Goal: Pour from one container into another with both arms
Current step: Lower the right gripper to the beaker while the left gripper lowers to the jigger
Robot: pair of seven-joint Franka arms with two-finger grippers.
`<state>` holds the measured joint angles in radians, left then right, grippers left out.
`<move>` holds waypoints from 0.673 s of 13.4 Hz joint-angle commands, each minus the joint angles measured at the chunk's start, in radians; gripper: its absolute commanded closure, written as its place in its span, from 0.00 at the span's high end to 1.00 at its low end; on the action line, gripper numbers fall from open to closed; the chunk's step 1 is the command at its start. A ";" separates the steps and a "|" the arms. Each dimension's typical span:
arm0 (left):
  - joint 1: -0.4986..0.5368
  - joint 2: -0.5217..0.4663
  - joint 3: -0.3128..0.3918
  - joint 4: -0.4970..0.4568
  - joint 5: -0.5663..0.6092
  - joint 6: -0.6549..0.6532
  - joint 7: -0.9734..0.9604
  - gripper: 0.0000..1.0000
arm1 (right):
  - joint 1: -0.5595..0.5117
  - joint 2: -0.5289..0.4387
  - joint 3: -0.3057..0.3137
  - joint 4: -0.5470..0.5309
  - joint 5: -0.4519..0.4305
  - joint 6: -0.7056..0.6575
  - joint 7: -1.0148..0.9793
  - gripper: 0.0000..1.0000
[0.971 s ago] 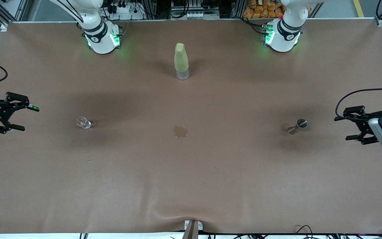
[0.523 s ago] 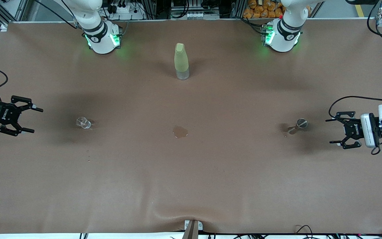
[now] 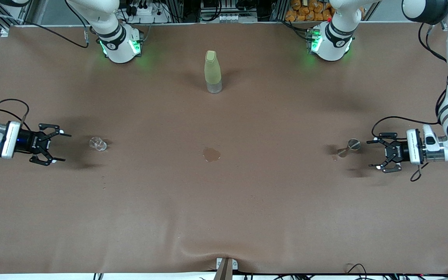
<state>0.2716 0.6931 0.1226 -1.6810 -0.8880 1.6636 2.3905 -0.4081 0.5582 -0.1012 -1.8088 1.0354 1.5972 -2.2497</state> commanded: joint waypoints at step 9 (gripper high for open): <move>0.026 0.108 -0.032 -0.037 -0.127 -0.068 0.090 0.93 | -0.101 0.221 0.015 0.032 0.115 -0.141 -0.309 1.00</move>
<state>0.2907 0.8039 0.1044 -1.7039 -0.9865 1.6085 2.4674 -0.4852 0.7281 -0.1017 -1.8003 1.1206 1.4907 -2.5397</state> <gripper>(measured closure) 0.022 0.000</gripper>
